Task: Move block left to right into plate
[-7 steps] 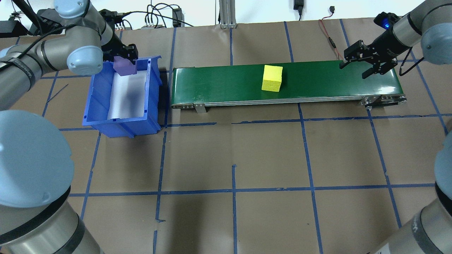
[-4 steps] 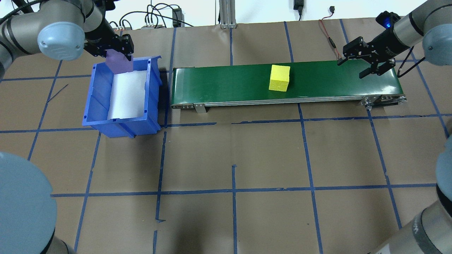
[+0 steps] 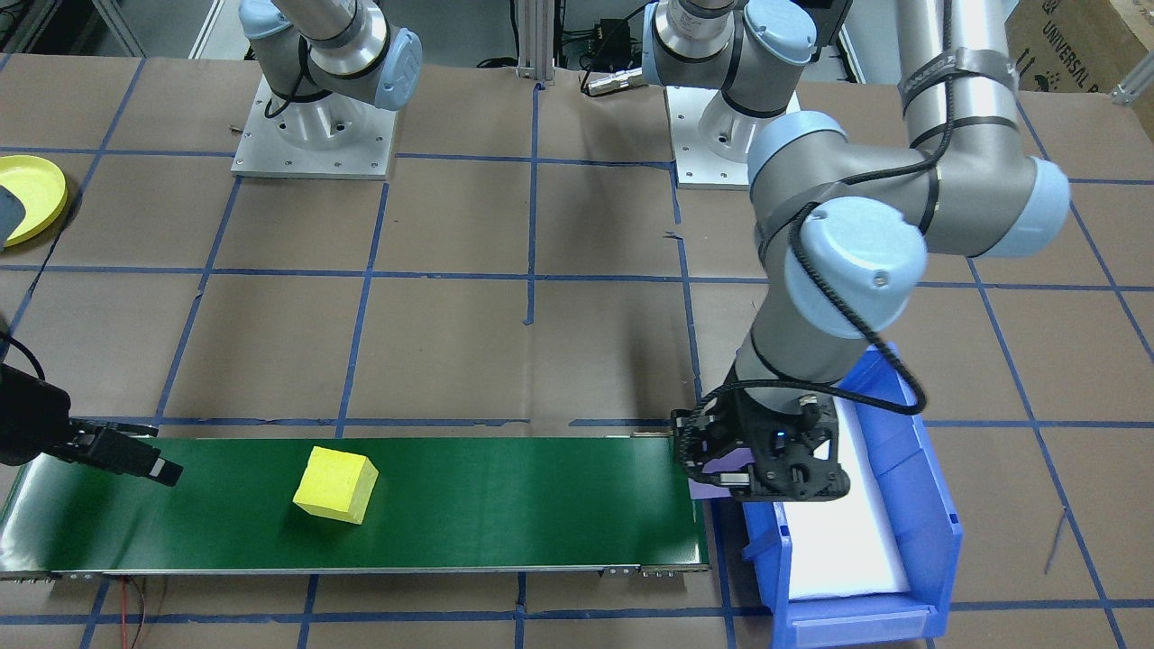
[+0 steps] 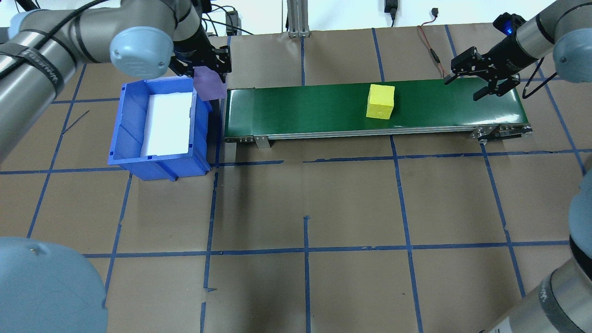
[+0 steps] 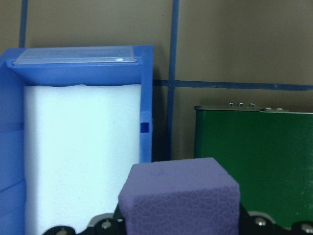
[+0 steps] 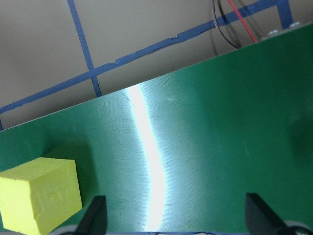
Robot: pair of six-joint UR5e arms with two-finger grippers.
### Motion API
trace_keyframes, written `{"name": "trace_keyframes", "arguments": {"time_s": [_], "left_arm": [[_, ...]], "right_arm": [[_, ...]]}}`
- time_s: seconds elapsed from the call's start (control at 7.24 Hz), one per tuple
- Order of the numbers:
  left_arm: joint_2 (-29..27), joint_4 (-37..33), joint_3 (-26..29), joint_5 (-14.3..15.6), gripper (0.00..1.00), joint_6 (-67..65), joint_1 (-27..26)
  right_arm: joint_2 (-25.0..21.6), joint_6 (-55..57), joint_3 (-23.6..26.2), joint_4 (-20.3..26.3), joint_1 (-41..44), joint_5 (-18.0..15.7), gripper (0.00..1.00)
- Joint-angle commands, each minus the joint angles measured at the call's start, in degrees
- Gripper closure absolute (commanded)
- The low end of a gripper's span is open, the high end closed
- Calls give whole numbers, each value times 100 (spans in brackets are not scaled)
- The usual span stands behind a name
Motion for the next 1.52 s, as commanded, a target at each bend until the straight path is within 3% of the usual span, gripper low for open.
{"name": "trace_keyframes", "arguments": {"time_s": [0.0,0.41,0.55,0.69,0.97,1.1,1.24,1.38], "left_arm": [[-596,293,14,61,40,163,-285],[-731,356,13,61,41,446,-303],[-731,426,5,8,14,376,-312],[-722,444,-30,-10,0,358,-329],[-443,470,13,-62,0,183,-356],[-110,444,5,-628,0,-96,-365],[206,374,-56,-860,0,-256,-373],[410,313,-66,-854,0,-292,-373]], "right_arm": [[20,-51,-14,-2,0,4,0],[20,-174,12,-2,0,13,0],[37,-157,12,-2,0,13,0],[55,-157,12,-2,0,135,0],[55,-192,-5,-11,0,162,0],[55,-218,3,-46,0,162,0],[55,-227,21,-46,0,162,0],[46,-227,64,-46,0,153,0]]}}
